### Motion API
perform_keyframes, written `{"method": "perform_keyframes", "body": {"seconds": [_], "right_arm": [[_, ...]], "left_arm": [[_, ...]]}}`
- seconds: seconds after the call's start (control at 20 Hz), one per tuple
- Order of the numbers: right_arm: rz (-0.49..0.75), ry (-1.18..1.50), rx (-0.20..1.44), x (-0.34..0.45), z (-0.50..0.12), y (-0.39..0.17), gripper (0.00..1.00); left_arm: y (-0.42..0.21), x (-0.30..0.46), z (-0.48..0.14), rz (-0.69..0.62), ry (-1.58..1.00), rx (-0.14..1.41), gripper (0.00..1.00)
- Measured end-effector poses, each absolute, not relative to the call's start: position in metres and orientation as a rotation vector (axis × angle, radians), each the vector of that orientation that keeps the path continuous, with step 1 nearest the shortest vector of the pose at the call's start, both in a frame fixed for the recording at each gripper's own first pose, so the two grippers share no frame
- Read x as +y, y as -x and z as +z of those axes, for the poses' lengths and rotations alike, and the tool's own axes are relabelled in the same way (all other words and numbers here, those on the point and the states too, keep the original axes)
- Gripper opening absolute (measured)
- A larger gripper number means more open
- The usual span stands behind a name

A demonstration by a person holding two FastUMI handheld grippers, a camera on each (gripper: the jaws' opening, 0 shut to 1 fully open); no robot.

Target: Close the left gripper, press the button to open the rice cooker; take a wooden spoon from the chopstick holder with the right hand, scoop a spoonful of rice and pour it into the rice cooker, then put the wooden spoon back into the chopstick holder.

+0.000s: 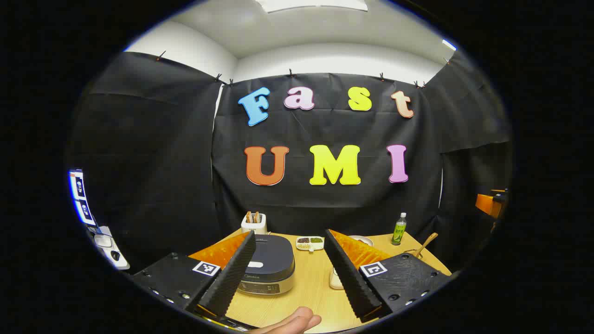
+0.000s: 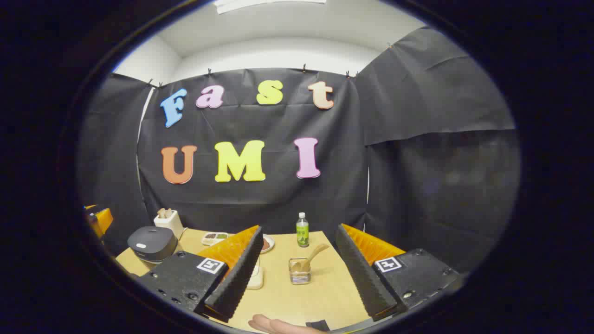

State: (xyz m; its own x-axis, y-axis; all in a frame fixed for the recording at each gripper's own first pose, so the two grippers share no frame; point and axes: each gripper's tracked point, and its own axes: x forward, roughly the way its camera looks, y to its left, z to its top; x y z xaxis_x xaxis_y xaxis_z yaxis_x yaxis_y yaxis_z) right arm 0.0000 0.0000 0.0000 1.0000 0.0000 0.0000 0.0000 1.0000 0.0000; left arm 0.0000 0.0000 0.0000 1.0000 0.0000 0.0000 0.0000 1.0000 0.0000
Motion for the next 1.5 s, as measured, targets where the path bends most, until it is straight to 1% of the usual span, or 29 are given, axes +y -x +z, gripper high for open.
{"method": "perform_keyframes", "body": {"seconds": [0.3,0.45,0.55,0.8,0.85,0.9,1.05,1.1,1.15,1.3,1.35,1.4,1.5], "right_arm": [[0.020,0.004,-0.006,-0.001,-0.001,0.006,1.00],[0.004,0.005,-0.021,-0.011,0.001,0.008,1.00],[0.005,-0.001,-0.020,-0.012,-0.001,0.009,0.99],[0.019,-0.007,-0.020,-0.013,-0.005,0.009,1.00],[0.023,-0.011,-0.017,-0.013,-0.006,0.008,0.99],[0.023,-0.014,-0.017,-0.014,-0.007,0.008,0.99],[0.013,-0.005,-0.026,-0.016,-0.010,0.006,1.00],[0.015,0.001,-0.026,-0.015,-0.012,0.005,1.00],[0.021,0.004,-0.025,-0.013,-0.014,0.005,1.00],[0.037,0.005,-0.021,-0.010,-0.019,0.003,0.99],[0.037,0.006,-0.019,-0.010,-0.021,0.003,0.99],[0.036,0.005,-0.018,-0.011,-0.024,0.002,1.00],[0.034,0.001,-0.008,-0.011,-0.032,-0.001,1.00]], "left_arm": [[0.000,0.005,0.003,0.007,0.031,-0.016,0.94],[-0.003,0.009,0.004,0.005,0.015,-0.025,0.94],[-0.007,0.016,-0.003,0.020,0.015,-0.009,0.94],[-0.012,0.015,-0.015,-0.009,0.033,0.030,0.94],[-0.014,0.017,-0.016,-0.011,0.033,0.033,0.83],[-0.016,0.020,-0.019,-0.008,0.034,0.033,0.94],[-0.027,0.030,-0.032,-0.010,0.035,0.061,0.94],[-0.029,0.029,-0.034,-0.021,0.039,0.069,0.91],[-0.032,0.033,-0.037,-0.018,0.038,0.077,0.81],[-0.042,0.039,-0.051,-0.034,0.007,0.100,0.70],[-0.042,0.040,-0.054,-0.040,-0.001,0.110,0.58],[-0.046,0.041,-0.057,-0.044,-0.003,0.115,0.41],[-0.052,0.041,-0.066,-0.051,-0.017,0.132,0.27]]}}
